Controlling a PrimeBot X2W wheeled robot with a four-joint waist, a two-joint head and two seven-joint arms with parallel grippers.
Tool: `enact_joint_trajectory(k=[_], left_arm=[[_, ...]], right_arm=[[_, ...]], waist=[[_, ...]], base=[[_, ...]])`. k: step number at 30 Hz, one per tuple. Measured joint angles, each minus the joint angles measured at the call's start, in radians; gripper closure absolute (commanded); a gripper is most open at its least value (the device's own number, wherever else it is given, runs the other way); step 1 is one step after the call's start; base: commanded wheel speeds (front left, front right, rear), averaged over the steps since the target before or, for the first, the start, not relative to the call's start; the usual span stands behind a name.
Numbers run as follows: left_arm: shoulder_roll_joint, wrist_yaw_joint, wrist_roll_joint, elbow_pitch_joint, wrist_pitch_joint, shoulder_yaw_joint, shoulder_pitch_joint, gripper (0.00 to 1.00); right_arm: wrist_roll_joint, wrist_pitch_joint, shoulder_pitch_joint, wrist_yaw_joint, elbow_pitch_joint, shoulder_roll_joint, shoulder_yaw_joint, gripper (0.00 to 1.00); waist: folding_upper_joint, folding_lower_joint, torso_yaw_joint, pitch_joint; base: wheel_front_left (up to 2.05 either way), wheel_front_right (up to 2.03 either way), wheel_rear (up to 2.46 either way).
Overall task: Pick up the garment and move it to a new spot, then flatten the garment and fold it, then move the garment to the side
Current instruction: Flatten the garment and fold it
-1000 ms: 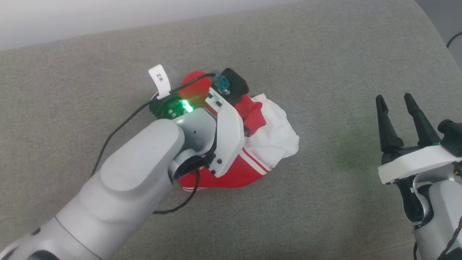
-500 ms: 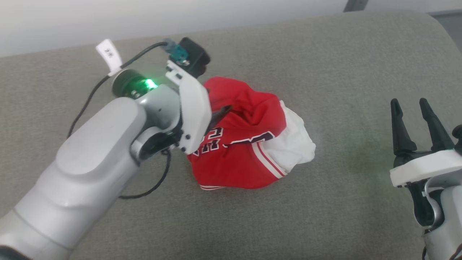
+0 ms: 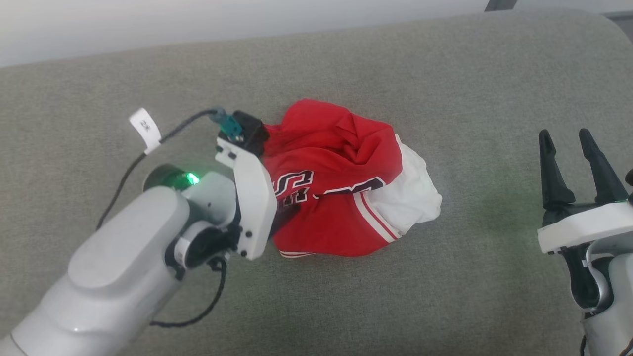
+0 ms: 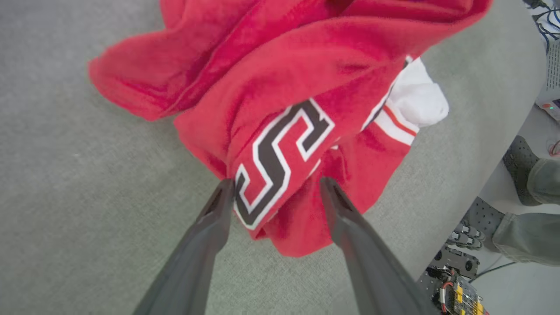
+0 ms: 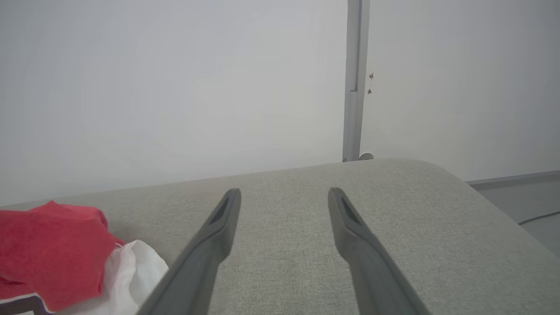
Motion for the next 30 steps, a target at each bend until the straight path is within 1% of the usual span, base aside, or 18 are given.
enact_joint_trajectory(k=[3, 5, 8, 9, 10, 11, 12, 16, 20, 22, 26, 28, 30], left_arm=[[0.005, 0.016, 0.010, -0.001, 0.007, -0.018, 0.018, 0.00], [0.014, 0.016, 0.048, 0.013, 0.000, -0.038, 0.019, 0.00], [0.001, 0.022, 0.036, 0.056, -0.013, -0.035, 0.035, 0.00], [-0.003, 0.016, 0.035, 0.069, -0.018, -0.038, 0.040, 0.00], [-0.003, 0.014, 0.035, 0.084, -0.027, -0.037, 0.042, 0.56], [-0.002, 0.010, 0.036, 0.099, -0.041, -0.034, 0.042, 1.00], [0.002, 0.002, 0.036, 0.112, -0.052, -0.027, 0.041, 1.00], [0.019, 0.001, 0.024, 0.150, -0.076, 0.005, 0.041, 1.00], [0.073, 0.006, 0.023, 0.149, -0.097, 0.042, 0.035, 1.00], [0.107, 0.016, 0.027, 0.135, -0.101, 0.053, 0.028, 1.00], [0.164, 0.018, 0.029, 0.095, -0.118, 0.086, 0.023, 1.00], [0.164, 0.016, 0.009, 0.061, -0.120, 0.099, 0.024, 1.00], [0.152, 0.015, -0.004, 0.017, -0.116, 0.097, 0.023, 1.00]], right_arm=[[0.000, 0.003, -0.001, 0.000, -0.002, 0.000, 0.001, 0.00], [0.003, 0.003, -0.004, 0.000, -0.002, 0.000, 0.002, 0.00], [0.007, 0.002, -0.010, 0.000, 0.000, 0.000, 0.007, 0.00], [0.007, 0.002, -0.012, 0.000, 0.002, 0.000, 0.008, 0.00], [0.007, 0.001, -0.013, 0.000, 0.003, 0.000, 0.010, 0.00], [0.008, -0.001, -0.014, 0.000, 0.004, 0.000, 0.011, 0.00], [0.008, -0.001, -0.014, 0.000, 0.005, 0.000, 0.011, 0.00], [0.007, -0.002, -0.012, 0.000, 0.010, -0.002, 0.007, 0.00], [0.007, -0.004, 0.000, 0.000, 0.010, -0.002, -0.001, 0.00], [0.007, -0.004, 0.005, 0.000, 0.010, -0.001, -0.002, 0.00], [0.007, -0.002, 0.008, 0.000, 0.007, 0.001, -0.003, 0.00], [0.006, 0.000, 0.012, 0.000, 0.004, 0.001, -0.003, 0.00], [0.006, 0.001, 0.015, 0.000, 0.001, 0.001, -0.005, 0.00]], waist=[[0.0000, 0.0000, -0.009, 0.013], [0.0000, 0.0000, -0.016, 0.020], [0.0000, 0.0000, -0.024, 0.029], [0.0000, 0.0000, -0.026, 0.030], [0.0000, 0.0000, -0.027, 0.031], [0.0000, 0.0000, -0.028, 0.030], [0.0000, 0.0000, -0.028, 0.029], [0.0000, 0.0000, -0.024, 0.018], [0.0000, -0.0001, -0.015, 0.005], [0.0000, 0.0000, -0.011, 0.000], [0.0000, 0.0000, -0.005, -0.005], [0.0000, 0.0000, -0.003, -0.006], [0.0000, 0.0000, -0.001, -0.005]], base=[[0.00, 0.00, 0.00], [0.00, 0.00, 0.00], [0.00, 0.00, 0.00], [0.00, 0.00, 0.00], [0.00, 0.00, 0.00], [0.00, 0.00, 0.00], [0.00, 0.00, 0.00], [0.00, 0.00, 0.00], [0.00, 0.00, 0.00], [0.00, 0.00, 0.00], [0.00, 0.00, 0.00], [0.00, 0.00, 0.00], [0.00, 0.00, 0.00]])
